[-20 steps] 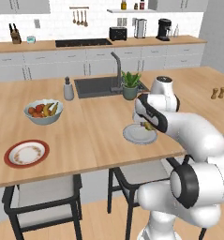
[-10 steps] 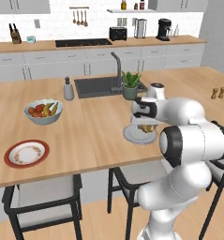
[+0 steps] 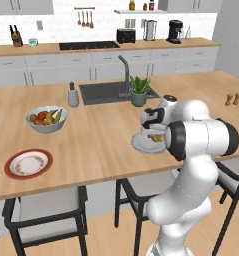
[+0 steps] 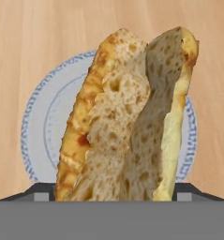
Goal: Place one bun and one sausage from the bowl on each plate.
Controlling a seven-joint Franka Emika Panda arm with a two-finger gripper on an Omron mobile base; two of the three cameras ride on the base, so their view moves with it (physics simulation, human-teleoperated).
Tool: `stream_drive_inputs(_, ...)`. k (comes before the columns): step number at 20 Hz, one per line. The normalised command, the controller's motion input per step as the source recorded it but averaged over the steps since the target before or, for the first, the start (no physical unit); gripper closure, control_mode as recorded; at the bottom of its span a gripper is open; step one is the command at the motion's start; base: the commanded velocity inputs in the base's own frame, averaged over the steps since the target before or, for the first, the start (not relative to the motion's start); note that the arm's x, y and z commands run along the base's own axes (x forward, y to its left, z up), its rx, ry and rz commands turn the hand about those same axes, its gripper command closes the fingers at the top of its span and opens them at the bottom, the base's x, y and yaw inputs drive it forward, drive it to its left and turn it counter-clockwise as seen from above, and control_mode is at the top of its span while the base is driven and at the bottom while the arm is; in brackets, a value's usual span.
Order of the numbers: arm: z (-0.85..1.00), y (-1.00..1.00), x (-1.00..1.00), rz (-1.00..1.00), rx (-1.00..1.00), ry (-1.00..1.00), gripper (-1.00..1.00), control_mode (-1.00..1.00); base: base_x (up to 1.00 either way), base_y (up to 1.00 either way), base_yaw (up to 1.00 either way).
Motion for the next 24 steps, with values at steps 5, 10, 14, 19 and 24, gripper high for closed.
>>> stream_drive_inputs(5,-0.08,-0.28,0.03,0.0,0.0,-0.02,1.0,-1.0,0.0,0.0,0.0)
stream_drive_inputs(10,-0.34,0.0,0.02,0.0,0.0,-0.05,1.0,-1.0,0.0,0.0,0.0)
stream_drive_inputs(14,-0.02,0.0,0.02,0.0,0.0,-0.03,-1.0,-1.0,0.0,0.0,0.0)
stream_drive_inputs(19,0.0,0.05,0.28,0.0,0.0,-0.05,-1.0,-1.0,0.0,0.0,0.0)
stream_drive_inputs(24,0.03,0.0,0.05,0.0,0.0,-0.03,-1.0,-1.0,0.0,0.0,0.0)
